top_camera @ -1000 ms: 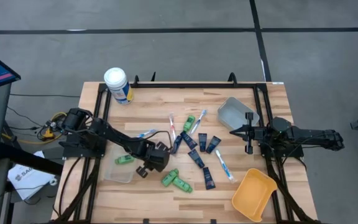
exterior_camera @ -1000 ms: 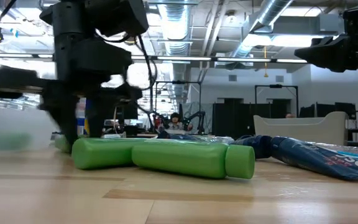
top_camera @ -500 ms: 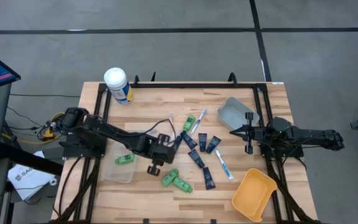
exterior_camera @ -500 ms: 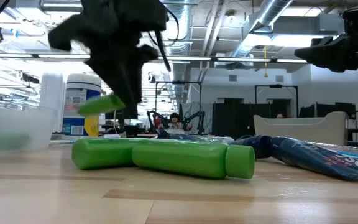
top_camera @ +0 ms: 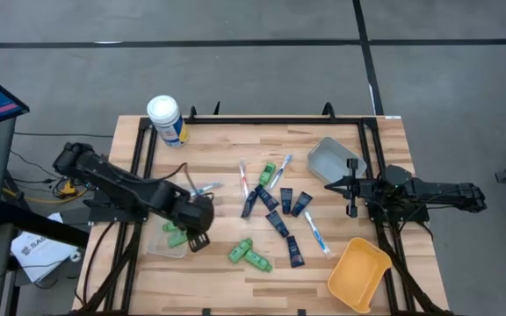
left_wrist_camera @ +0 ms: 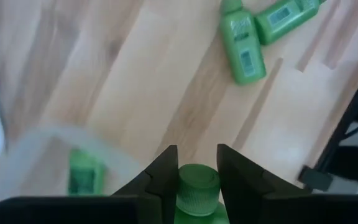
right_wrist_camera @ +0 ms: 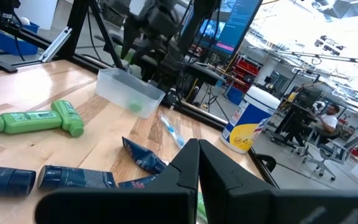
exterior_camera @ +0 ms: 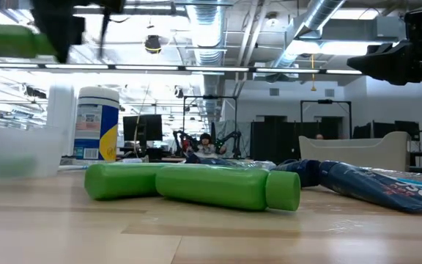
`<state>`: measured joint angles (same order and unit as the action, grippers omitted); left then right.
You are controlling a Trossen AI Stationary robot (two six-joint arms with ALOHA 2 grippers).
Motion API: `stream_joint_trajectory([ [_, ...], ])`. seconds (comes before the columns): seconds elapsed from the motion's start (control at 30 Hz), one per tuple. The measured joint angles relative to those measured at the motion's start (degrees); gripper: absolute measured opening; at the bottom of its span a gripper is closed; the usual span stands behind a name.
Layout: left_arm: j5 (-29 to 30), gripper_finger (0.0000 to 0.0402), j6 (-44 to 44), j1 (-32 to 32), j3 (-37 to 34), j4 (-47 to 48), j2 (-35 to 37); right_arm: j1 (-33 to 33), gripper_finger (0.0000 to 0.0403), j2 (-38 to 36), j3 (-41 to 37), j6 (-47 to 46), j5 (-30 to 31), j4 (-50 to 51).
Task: Pick & Place Travel size toiletries
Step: Put the green shampoo bottle into the transparent bin
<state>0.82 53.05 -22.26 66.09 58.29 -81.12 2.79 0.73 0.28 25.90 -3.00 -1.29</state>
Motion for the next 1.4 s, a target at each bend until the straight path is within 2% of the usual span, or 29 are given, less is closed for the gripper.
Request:
stream_joint_trajectory([
  [0.2, 0.2, 0.0088, 17.0, -3.8, -9.9, 0.5, 4.4, 0.0, 0.0, 0.0, 0.0, 0.0, 0.0, 0.0],
  [0.37, 0.5, 0.0092, 23.6, -4.2, -16.1, 0.2, 6.6, 0.0, 0.0, 0.0, 0.0, 0.0, 0.0, 0.0],
  [0.8, 4.6, 0.0102, 23.9, -2.4, -18.3, -1.7, 6.9, 0.0, 0.0, 0.0, 0.0, 0.0, 0.0, 0.1],
  [0.9, 4.6, 0.0133, 23.0, -2.4, -18.3, -1.9, 6.9, 0.0, 0.0, 0.0, 0.0, 0.0, 0.0, 0.1],
  [1.07, 4.7, 0.0213, 23.2, -2.4, -18.3, -3.3, 6.9, 0.0, 0.0, 0.0, 0.0, 0.0, 0.0, 0.0],
  [1.17, 4.8, 0.0253, 23.5, -1.6, -17.8, -9.3, 6.9, 0.0, 0.0, 0.0, 0.0, 0.0, 0.0, 0.1],
  [1.23, 5.9, 0.0266, 22.8, -1.1, -16.9, -15.1, 6.9, 0.0, 0.0, 0.0, 0.0, 0.0, 0.0, 0.1],
  [1.4, 13.4, 0.0256, 20.7, 0.4, -15.4, -28.7, 5.8, 0.0, 0.0, 0.0, 0.0, 0.0, 0.0, 0.1],
])
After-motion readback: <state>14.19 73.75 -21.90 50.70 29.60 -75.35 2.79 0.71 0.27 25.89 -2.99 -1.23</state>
